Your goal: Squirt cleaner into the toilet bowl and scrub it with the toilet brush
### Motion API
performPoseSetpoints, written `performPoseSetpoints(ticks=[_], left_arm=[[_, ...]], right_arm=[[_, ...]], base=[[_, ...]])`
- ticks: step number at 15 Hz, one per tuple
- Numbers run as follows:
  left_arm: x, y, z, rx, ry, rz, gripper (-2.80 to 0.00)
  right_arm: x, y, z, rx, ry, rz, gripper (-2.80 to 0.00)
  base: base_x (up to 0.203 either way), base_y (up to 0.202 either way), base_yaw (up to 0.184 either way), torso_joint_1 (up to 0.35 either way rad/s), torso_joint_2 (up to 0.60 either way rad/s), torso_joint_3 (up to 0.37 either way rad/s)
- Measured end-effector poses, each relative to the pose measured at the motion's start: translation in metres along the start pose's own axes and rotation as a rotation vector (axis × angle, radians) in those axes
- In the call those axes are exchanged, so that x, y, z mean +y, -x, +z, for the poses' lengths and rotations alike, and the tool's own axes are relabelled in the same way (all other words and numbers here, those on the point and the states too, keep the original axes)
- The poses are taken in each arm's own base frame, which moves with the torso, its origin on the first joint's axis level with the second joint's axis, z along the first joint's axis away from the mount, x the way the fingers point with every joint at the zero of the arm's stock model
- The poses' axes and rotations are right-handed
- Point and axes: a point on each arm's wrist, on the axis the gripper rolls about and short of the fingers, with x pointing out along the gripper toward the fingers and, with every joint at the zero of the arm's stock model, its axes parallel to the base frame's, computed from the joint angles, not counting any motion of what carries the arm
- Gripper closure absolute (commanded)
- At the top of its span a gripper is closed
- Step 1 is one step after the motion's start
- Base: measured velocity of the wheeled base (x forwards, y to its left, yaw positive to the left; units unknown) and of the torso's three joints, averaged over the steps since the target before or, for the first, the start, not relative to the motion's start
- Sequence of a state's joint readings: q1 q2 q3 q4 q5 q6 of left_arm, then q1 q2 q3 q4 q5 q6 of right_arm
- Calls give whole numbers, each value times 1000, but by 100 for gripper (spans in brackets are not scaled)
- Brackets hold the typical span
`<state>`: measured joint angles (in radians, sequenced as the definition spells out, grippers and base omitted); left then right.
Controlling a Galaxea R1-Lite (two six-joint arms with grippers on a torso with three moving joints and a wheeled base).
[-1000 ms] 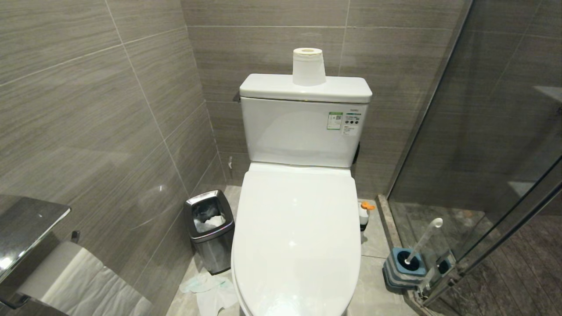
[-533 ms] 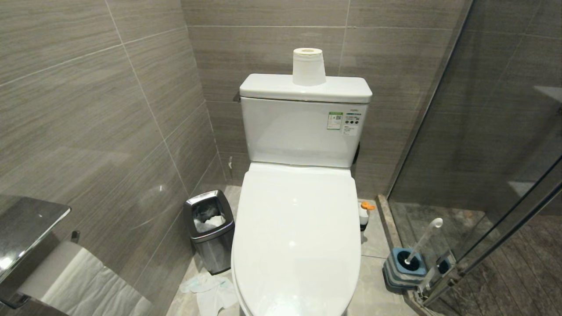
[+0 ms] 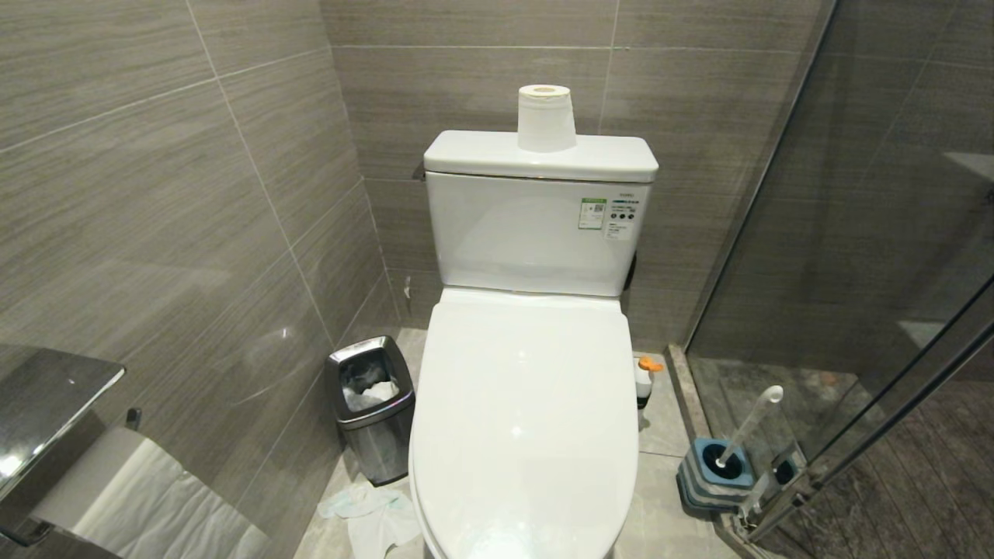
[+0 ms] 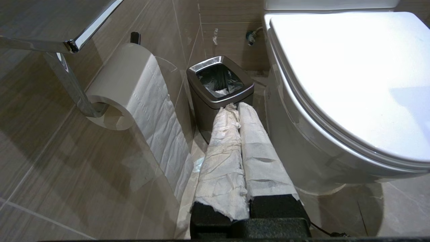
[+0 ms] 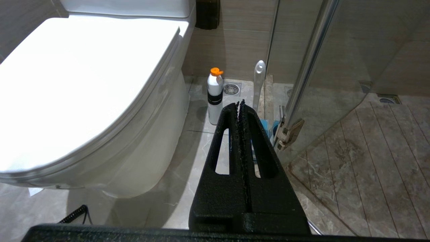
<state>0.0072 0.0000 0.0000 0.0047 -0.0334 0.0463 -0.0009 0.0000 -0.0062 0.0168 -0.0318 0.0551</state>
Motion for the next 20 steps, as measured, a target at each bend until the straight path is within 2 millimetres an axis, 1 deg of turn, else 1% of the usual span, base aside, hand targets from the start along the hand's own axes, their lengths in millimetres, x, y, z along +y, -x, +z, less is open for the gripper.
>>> performPoseSetpoints(ticks=[20], left_arm=[[0,0,0,0,0,0,0]], right_arm=[[0,0,0,-2,-2,-1,0]], base=[[0,0,0,0,0,0]])
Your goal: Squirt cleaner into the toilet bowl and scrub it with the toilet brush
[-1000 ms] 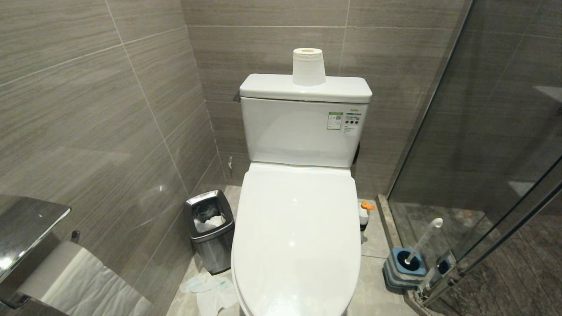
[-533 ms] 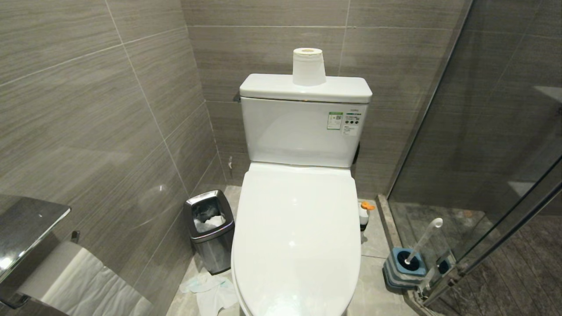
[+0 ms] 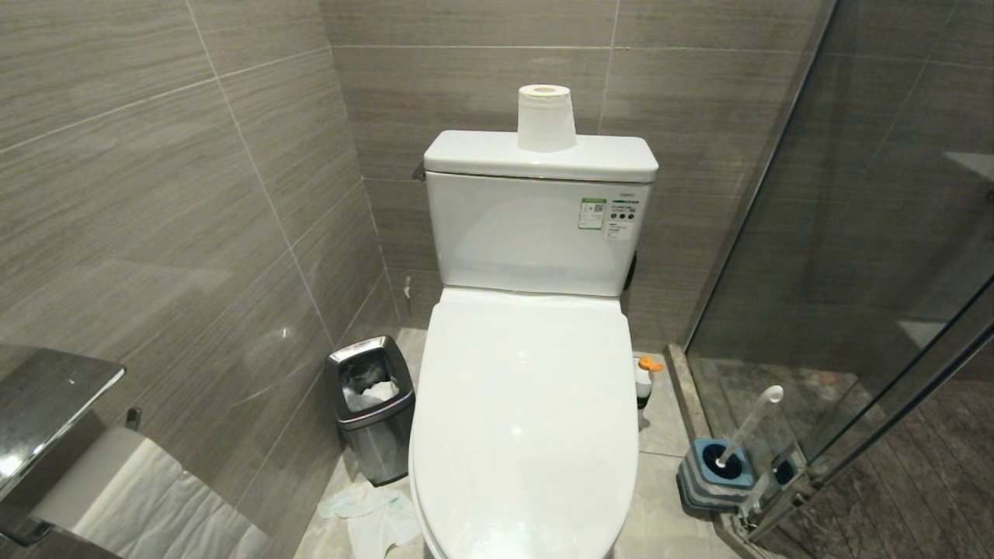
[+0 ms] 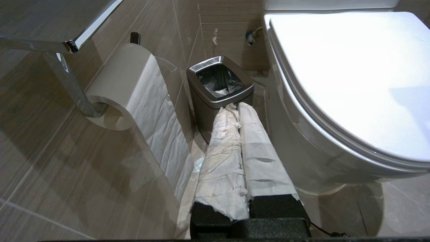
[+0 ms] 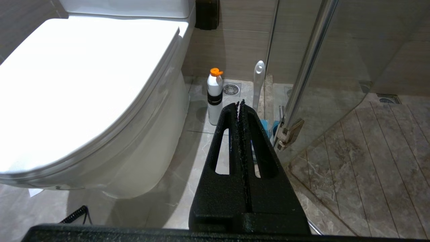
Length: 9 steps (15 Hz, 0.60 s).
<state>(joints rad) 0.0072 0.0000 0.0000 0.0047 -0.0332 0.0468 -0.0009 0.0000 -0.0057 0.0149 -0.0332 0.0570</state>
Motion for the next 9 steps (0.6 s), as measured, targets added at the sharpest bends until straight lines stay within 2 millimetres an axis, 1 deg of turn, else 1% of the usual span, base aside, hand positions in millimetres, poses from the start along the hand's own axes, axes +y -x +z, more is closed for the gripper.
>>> performPoseSetpoints(ticks=[9], left_arm=[[0,0,0,0,0,0,0]], right_arm=[[0,0,0,0,1,0,0]], base=[[0,0,0,0,0,0]])
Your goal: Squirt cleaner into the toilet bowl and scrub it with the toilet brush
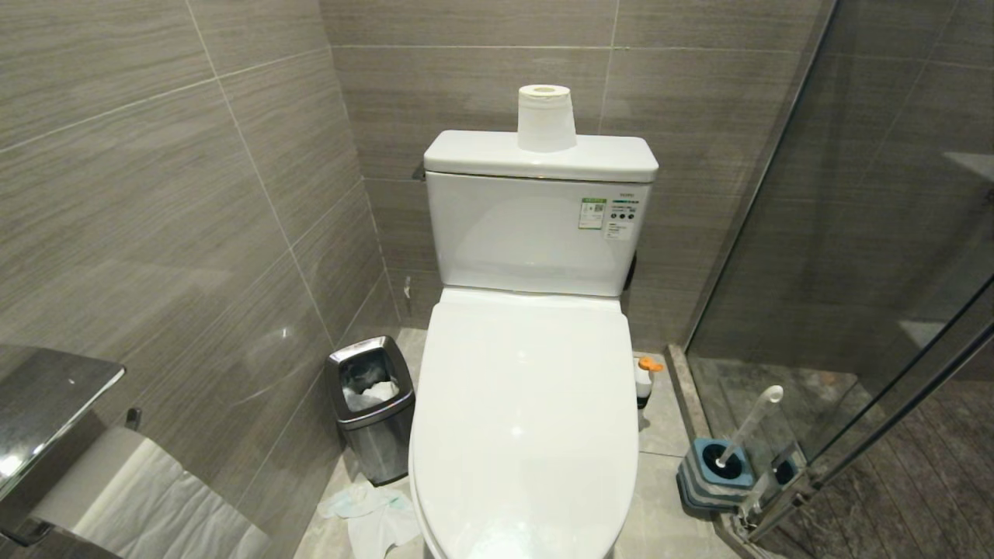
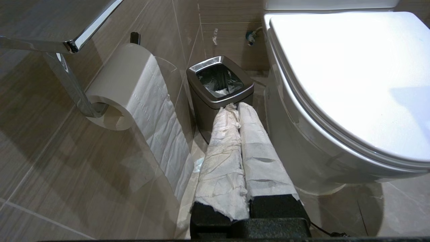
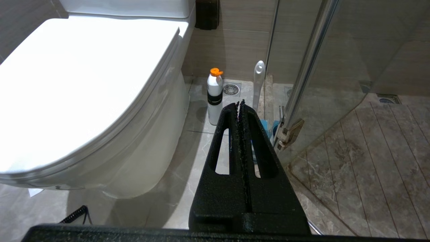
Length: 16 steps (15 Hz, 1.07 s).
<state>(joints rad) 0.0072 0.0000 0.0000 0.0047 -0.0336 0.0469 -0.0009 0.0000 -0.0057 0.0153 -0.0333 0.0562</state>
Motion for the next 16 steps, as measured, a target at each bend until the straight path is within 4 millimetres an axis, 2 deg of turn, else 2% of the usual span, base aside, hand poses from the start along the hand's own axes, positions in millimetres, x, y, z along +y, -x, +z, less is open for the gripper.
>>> performPoseSetpoints(ticks=[16], left_arm=[[0,0,0,0,0,0,0]], right_arm=[[0,0,0,0,0,0,0]], base=[[0,0,0,0,0,0]])
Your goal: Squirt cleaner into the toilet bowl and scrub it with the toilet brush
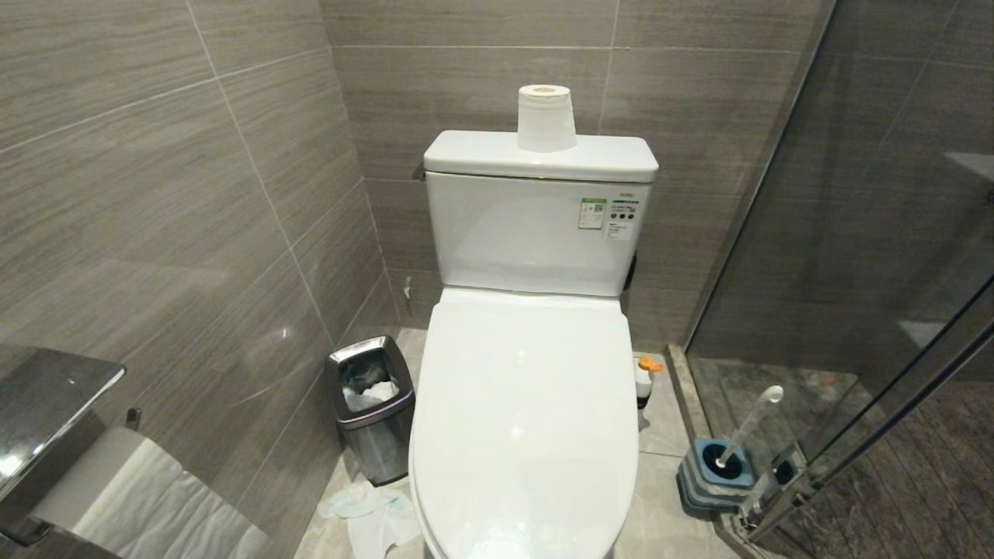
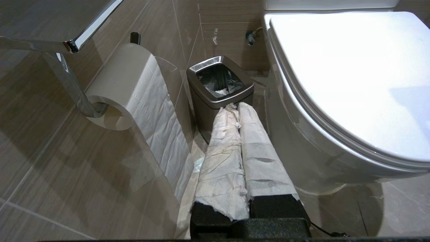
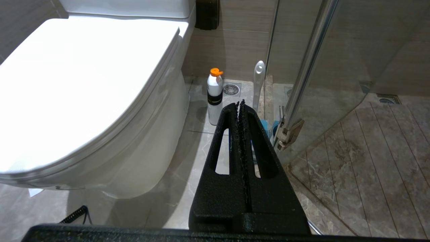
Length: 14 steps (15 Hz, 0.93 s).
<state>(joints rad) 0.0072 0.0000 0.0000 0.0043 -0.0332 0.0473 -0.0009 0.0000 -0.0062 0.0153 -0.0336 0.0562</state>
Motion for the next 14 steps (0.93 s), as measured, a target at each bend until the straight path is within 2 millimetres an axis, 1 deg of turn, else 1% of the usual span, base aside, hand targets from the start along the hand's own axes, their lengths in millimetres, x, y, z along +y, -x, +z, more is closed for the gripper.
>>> performPoseSetpoints(ticks=[14], left_arm=[[0,0,0,0,1,0,0]], right_arm=[[0,0,0,0,0,0,0]], base=[[0,0,0,0,0,0]])
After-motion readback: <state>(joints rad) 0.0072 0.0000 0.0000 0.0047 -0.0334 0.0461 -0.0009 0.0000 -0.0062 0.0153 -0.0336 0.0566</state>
